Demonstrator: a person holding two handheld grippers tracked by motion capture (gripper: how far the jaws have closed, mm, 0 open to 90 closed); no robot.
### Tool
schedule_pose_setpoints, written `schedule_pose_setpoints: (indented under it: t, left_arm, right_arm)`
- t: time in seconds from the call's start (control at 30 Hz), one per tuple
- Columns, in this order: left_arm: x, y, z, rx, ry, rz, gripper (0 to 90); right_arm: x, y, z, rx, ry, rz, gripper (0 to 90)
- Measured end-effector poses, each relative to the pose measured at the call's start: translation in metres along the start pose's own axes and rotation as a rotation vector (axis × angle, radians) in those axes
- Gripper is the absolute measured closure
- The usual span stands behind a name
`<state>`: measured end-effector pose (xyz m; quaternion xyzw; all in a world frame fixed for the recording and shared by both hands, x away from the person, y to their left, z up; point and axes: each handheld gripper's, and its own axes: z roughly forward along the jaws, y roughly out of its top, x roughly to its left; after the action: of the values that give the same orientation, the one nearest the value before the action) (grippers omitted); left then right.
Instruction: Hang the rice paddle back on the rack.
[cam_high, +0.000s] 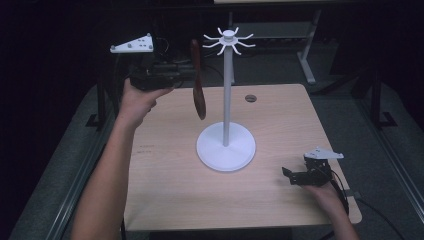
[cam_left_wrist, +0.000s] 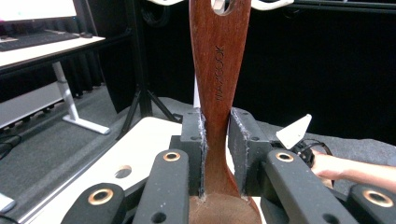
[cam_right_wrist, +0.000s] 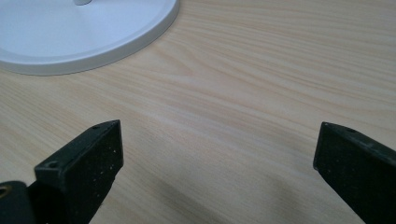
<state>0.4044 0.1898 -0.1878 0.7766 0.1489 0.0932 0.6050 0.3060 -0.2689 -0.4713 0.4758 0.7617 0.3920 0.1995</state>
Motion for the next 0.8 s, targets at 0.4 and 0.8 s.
schedule_pose_setpoints:
  t: [0.4, 0.8]
  left_arm:
    - [0.000, 0.008, 0.012, 0.010, -0.008, 0.012, 76.1]
    - [0.003, 0.006, 0.022, 0.022, -0.012, 0.002, 76.1]
  right_arm:
    - [0.000, 0.000, -0.001, -0.004, 0.002, 0.002, 1.2]
    - [0.000, 0.000, -0.001, -0.008, 0.004, 0.005, 1.2]
